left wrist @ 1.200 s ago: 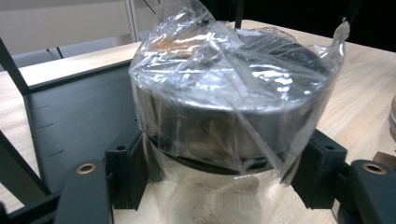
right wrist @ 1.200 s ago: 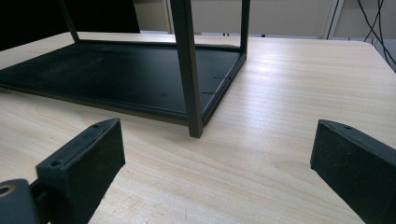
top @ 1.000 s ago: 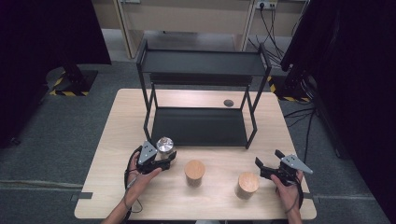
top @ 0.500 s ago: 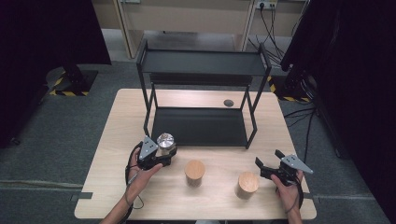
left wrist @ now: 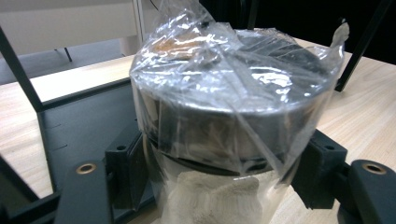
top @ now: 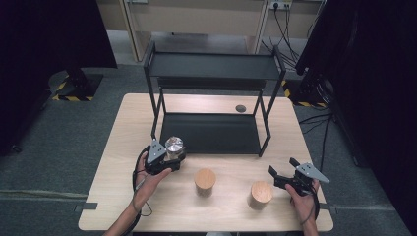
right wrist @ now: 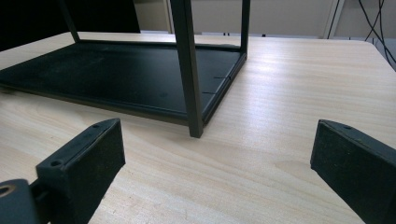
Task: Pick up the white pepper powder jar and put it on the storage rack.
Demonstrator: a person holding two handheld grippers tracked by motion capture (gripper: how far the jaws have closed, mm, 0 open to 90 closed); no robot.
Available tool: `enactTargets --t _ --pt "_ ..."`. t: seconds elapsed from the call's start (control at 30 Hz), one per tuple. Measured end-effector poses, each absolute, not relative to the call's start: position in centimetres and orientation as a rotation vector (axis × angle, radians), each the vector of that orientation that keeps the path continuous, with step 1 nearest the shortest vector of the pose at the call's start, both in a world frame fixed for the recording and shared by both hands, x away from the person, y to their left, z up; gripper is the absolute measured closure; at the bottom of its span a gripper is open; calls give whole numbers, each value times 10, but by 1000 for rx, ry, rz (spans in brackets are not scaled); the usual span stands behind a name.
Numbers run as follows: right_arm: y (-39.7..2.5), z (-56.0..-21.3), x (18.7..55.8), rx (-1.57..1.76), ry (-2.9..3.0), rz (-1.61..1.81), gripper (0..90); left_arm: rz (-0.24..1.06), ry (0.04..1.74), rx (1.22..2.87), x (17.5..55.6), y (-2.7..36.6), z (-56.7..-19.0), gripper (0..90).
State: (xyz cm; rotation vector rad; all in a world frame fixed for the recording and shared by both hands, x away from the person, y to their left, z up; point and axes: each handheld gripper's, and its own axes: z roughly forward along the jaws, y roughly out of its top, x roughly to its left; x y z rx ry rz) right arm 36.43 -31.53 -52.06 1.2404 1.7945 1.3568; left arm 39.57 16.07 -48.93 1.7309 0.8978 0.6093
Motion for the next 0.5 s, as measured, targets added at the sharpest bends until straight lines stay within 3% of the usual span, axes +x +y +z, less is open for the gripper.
enactTargets --t 0.5 --pt "-315 -521 364 1239 1796 1356 32 597 898 1741 405 154 -485 313"
